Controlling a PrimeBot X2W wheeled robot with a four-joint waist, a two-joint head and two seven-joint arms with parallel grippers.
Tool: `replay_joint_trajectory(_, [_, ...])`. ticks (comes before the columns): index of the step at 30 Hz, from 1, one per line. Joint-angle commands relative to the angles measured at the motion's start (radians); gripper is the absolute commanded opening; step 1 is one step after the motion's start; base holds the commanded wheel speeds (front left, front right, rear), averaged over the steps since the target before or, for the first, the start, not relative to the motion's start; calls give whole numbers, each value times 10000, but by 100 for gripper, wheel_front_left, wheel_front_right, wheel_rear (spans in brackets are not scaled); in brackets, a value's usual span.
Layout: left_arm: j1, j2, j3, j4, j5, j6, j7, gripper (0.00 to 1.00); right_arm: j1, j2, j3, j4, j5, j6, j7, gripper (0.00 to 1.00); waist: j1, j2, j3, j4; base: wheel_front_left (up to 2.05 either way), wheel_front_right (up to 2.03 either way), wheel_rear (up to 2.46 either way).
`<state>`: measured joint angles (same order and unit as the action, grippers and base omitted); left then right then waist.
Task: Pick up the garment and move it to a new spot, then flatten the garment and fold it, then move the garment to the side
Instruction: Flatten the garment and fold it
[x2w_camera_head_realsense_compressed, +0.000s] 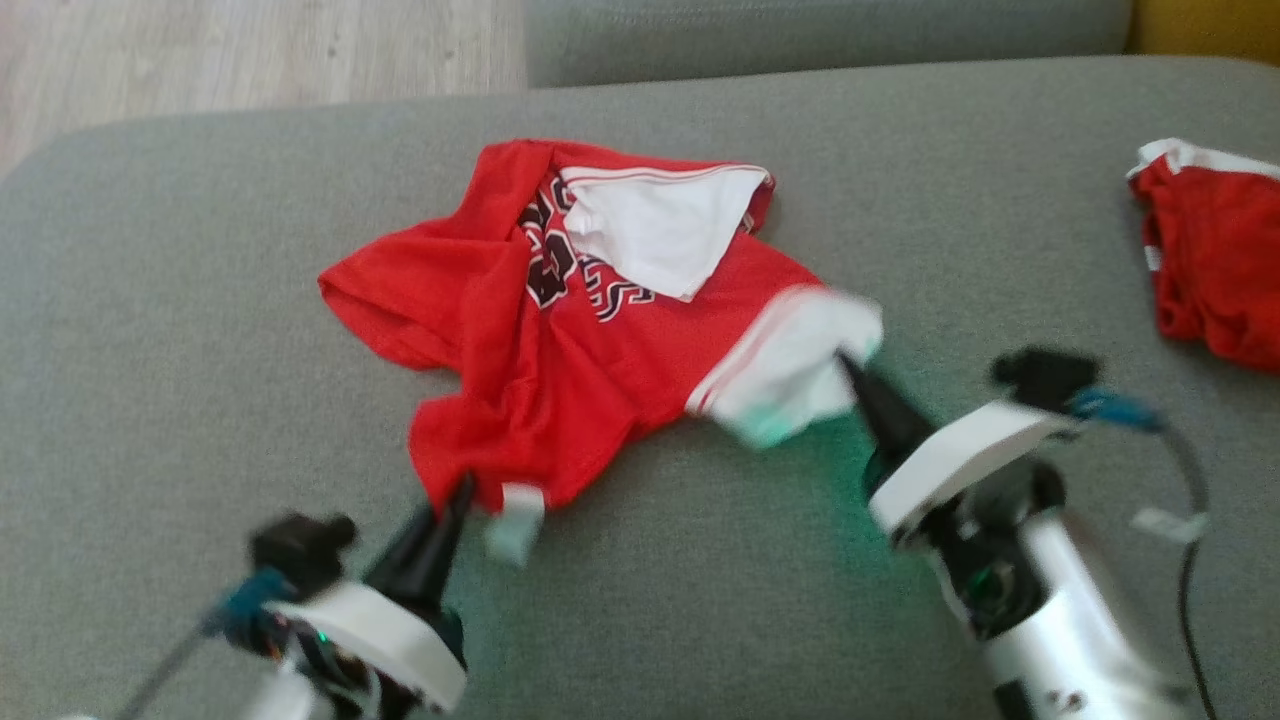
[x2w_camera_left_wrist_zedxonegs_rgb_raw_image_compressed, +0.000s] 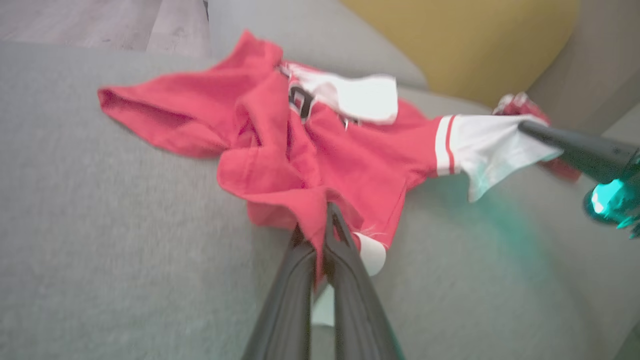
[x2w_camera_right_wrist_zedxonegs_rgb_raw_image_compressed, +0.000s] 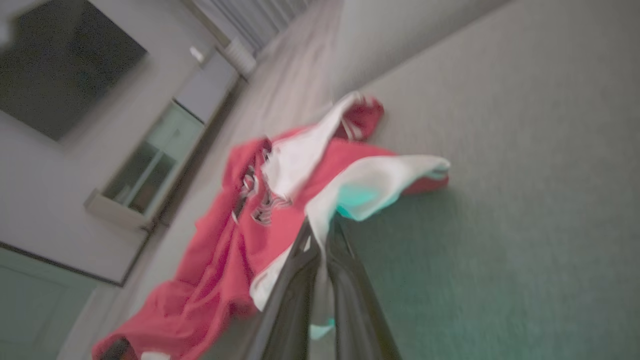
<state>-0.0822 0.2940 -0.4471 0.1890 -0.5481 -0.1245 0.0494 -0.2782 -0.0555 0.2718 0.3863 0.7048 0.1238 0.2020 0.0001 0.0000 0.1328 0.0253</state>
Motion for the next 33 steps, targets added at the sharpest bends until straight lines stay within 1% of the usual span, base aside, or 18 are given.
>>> replay_joint_trajectory(1, [-277, 186, 577, -703, -442, -46, 111, 0, -482, 53, -25, -703, 318, 69, -50, 0, -1, 0, -172, -66, 0, 0, 0])
replay_joint_trajectory(4, [-240, 579, 1098, -2297, -1874, -54, 688, 0, -517, 52, -743, -2038, 1006, 69, 423, 0, -1, 0, -471, -135, 0, 0, 0])
replay_joint_trajectory(6, [-258, 838, 1437, -3370, -2772, -56, 1132, 0, -432, -34, -1256, -3060, 1325, 69, 922, 0, -1, 0, -671, -174, 0, 0, 0])
replay_joint_trajectory(8, [-332, 1010, 1801, -4341, -3571, -49, 1530, 0, -337, -71, -1789, -4104, 1619, 69, 1466, 0, -1, 0, -855, -236, 0, 0, 0])
replay_joint_trajectory(10, [-451, 1130, 2140, -5234, -4283, 47, 1914, 0, -309, -72, -2277, -5152, 1871, 69, 2059, 0, -1, 0, -1010, -336, 0, 0, 0])
replay_joint_trajectory(14, [-885, 1258, 2868, -6985, -5627, 551, 2573, 0, -563, -8, -3391, -7113, 2313, 69, 3158, 0, -1, 0, -1234, -576, 0, 0, 0])
replay_joint_trajectory(16, [-1190, 1297, 3255, -7752, -6306, 955, 2899, 0, -900, 23, -4055, -7847, 2565, 69, 3700, 0, -1, 0, -1293, -683, 0, 0, 0])
replay_joint_trajectory(18, [-1570, 1371, 3605, -8366, -6904, 1405, 3241, 0, -1405, 40, -4746, -8283, 2773, 69, 4228, 0, -1, 0, -1275, -787, 0, 0, 0])
replay_joint_trajectory(22, [-2630, 1369, 4067, -8886, -7978, 2416, 3850, 0, -2720, 48, -5799, -8191, 2974, 69, 4947, 0, -1, 0, -1038, -922, 0, 0, 0])
replay_joint_trajectory(24, [-3264, 1369, 4115, -8779, -8380, 2891, 4164, 0, -3474, 49, -6096, -7806, 2691, 69, 5200, 0, -1, 0, -798, -944, 0, 0, 0])
replay_joint_trajectory(26, [-3943, 1496, 4076, -8371, -8453, 3255, 4438, 0, -4226, 50, -6216, -7186, 2363, 69, 5357, 0, -1, 0, -412, -942, 0, 0, 0])
replay_joint_trajectory(27, [-4298, 1604, 3978, -8039, -8367, 3357, 4574, 0, -4574, 50, -6197, -6806, 2180, 69, 5367, 0, -1, 0, -189, -919, 0, 0, 0])
replay_joint_trajectory(30, [-5426, 1856, 3535, -6818, -7879, 3456, 4847, 0, -5620, 51, -5979, -5484, 1647, 69, 5130, 0, -1, 0, 726, -823, 0, 0, 0])
replay_joint_trajectory(31, [-5856, 2003, 3331, -6351, -7566, 3369, 4909, 0, -6002, 51, -5864, -4962, 1501, 69, 4937, 0, -1, 0, 1060, -787, 0, 0, 0])
replay_joint_trajectory(33, [-6802, 2117, 2978, -5246, -6896, 3161, 4808, 0, -6834, 51, -5563, -3869, 1117, 69, 4410, 0, -1, 0, 1727, -706, 0, 0, 0])
